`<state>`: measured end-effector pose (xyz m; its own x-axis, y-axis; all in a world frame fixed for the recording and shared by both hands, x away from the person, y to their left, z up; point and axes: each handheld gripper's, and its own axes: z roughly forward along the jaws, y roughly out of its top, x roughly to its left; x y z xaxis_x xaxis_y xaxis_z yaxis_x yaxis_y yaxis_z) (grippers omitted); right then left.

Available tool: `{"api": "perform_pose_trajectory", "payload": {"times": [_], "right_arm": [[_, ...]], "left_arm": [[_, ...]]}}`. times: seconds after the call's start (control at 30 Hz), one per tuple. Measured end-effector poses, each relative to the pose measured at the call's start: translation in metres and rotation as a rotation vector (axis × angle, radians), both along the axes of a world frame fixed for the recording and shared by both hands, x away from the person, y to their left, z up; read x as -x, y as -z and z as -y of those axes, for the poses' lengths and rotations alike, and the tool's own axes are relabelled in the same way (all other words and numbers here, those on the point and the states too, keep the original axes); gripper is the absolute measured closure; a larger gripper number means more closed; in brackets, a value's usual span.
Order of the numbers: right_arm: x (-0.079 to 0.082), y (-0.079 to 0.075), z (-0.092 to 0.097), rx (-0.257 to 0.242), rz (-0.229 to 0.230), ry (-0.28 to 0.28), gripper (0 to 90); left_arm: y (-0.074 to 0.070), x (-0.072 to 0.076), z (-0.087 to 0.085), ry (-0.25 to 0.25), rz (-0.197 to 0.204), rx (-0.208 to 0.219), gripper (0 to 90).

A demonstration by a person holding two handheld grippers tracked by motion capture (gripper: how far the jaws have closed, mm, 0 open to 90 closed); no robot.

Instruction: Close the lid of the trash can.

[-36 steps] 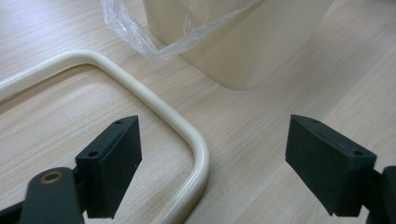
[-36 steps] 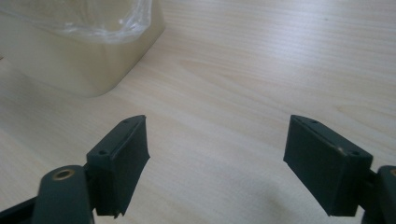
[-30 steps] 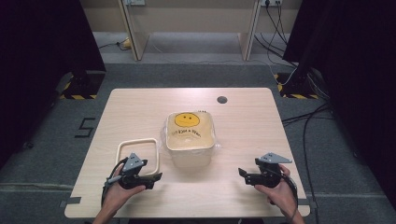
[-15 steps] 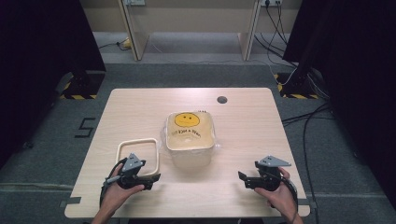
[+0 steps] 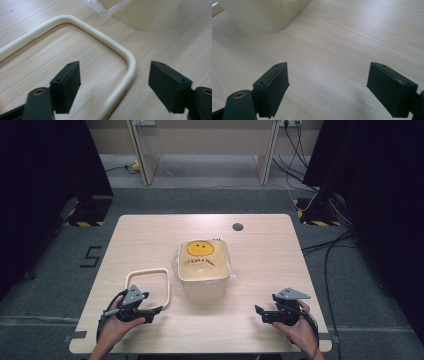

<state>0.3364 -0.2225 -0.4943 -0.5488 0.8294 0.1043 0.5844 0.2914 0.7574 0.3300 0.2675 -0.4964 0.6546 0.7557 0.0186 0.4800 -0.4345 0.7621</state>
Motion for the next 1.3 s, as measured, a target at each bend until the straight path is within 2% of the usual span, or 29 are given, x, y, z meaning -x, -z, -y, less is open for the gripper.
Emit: {"api": "perform_pose_trajectory", "payload": {"times": [0.13,0.2,0.27,0.4,0.43,0.53,0.57,0.7,0.77,0.8,0.87,0.97,1.03,1.1,1.3], "right_arm": [[0.0,0.0,-0.001,0.0,-0.003,-0.005,18.0],[0.0,0.0,-0.001,0.0,-0.001,-0.009,18.3],[0.0,0.0,-0.001,0.001,-0.003,-0.009,18.6],[0.0,0.001,-0.001,0.003,-0.01,-0.003,19.4],[0.0,0.001,-0.001,0.003,-0.012,-0.002,19.6],[0.0,0.001,-0.001,0.004,-0.015,-0.004,20.0],[0.0,0.001,-0.001,0.003,-0.014,-0.005,20.1],[0.0,0.002,-0.002,0.003,-0.016,-0.008,20.9],[0.0,0.002,-0.002,-0.001,-0.018,-0.007,21.5],[0.0,0.002,-0.002,-0.003,-0.017,-0.008,21.6],[0.0,0.002,-0.002,-0.005,-0.021,-0.007,21.8],[0.0,0.002,-0.002,-0.007,-0.023,-0.002,22.0],[0.0,0.002,-0.002,-0.011,-0.024,0.002,22.2],[0.0,0.002,-0.001,-0.013,-0.024,0.004,22.3],[-0.001,0.001,0.001,-0.024,-0.021,0.015,22.5]], "left_arm": [[0.005,0.001,-0.002,0.048,-0.033,-0.039,38.2],[0.007,0.001,-0.003,0.063,-0.05,-0.072,40.6],[0.008,0.0,-0.003,0.068,-0.053,-0.078,45.9],[0.012,-0.001,-0.004,0.08,-0.074,-0.096,50.1],[0.012,-0.002,-0.005,0.086,-0.085,-0.082,52.3],[0.012,-0.002,-0.003,0.099,-0.082,-0.084,58.7],[0.011,-0.001,-0.003,0.112,-0.082,-0.086,63.3],[0.01,-0.002,-0.002,0.132,-0.092,-0.098,67.7],[0.009,-0.002,-0.001,0.146,-0.092,-0.11,76.1],[0.009,-0.002,-0.002,0.141,-0.101,-0.099,79.8],[0.011,-0.004,-0.005,0.133,-0.12,-0.058,81.7],[0.011,-0.004,-0.006,0.117,-0.127,-0.047,81.8],[0.009,-0.005,-0.007,0.107,-0.122,-0.036,81.8],[0.005,-0.005,-0.009,0.098,-0.114,0.009,81.9],[-0.014,-0.003,-0.014,0.106,-0.07,0.086,81.8]]}}
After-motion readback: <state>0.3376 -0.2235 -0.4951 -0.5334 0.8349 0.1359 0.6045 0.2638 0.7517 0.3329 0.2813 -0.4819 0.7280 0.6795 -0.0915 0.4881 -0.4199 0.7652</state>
